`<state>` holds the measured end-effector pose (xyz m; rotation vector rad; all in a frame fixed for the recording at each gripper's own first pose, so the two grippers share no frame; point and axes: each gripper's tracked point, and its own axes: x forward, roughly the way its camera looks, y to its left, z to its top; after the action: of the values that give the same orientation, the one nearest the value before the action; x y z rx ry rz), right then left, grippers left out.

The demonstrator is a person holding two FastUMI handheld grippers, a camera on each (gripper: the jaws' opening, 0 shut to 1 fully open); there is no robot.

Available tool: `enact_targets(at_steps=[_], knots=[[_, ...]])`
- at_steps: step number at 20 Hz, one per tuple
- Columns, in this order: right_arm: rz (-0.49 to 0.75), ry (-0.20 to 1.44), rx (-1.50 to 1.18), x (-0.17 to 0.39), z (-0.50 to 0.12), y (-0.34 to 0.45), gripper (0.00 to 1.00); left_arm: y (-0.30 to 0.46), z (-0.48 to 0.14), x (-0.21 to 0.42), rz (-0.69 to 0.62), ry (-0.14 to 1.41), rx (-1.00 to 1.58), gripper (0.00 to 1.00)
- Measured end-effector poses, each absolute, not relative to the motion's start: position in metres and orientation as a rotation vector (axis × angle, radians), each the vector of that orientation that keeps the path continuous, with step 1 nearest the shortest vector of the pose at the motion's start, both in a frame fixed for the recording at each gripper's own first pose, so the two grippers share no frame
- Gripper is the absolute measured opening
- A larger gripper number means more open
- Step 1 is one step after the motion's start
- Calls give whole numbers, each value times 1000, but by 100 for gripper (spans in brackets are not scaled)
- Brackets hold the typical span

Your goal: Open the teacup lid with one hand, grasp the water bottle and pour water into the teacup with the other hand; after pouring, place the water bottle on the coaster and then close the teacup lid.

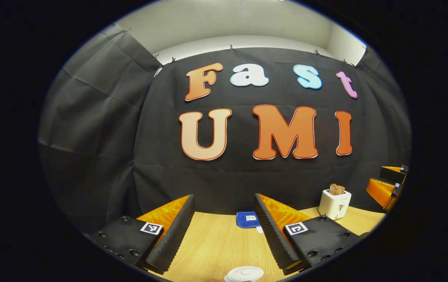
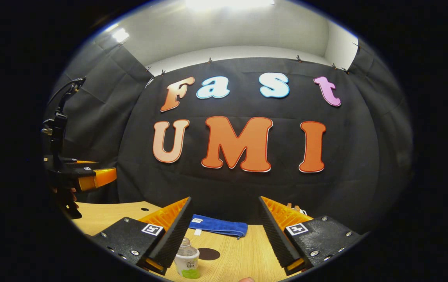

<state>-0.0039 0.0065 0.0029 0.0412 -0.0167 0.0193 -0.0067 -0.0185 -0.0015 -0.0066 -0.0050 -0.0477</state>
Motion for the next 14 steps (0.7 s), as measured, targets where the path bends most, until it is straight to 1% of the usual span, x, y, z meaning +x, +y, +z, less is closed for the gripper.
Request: enact_targets(at_steps=[7, 14], knots=[[30, 18, 46, -4, -15, 12, 98, -26, -18, -10, -67, 21, 18, 98], [61, 85, 56, -16, -48, 23, 98, -42, -64, -17, -135, 114, 33, 98]])
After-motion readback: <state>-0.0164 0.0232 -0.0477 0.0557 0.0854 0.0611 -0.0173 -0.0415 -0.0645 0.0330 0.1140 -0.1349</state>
